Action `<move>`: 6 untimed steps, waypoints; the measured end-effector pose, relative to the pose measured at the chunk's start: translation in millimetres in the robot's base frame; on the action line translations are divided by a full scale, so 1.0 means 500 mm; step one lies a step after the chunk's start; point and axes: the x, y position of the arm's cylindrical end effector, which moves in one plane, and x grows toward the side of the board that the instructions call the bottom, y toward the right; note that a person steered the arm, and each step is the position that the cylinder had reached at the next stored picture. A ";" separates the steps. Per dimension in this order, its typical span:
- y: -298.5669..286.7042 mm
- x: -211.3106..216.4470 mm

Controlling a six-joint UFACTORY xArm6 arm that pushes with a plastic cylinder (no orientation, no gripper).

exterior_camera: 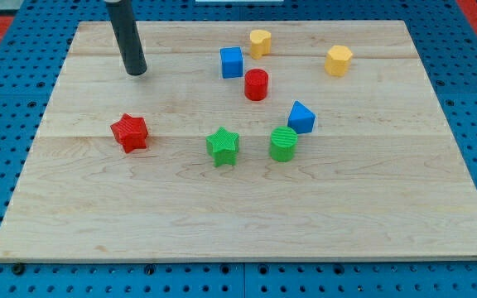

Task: Move your arm towards the red circle

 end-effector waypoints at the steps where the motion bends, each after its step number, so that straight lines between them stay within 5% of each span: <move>1: 0.019 0.087; 4: 0.018 0.092; 6: 0.218 0.160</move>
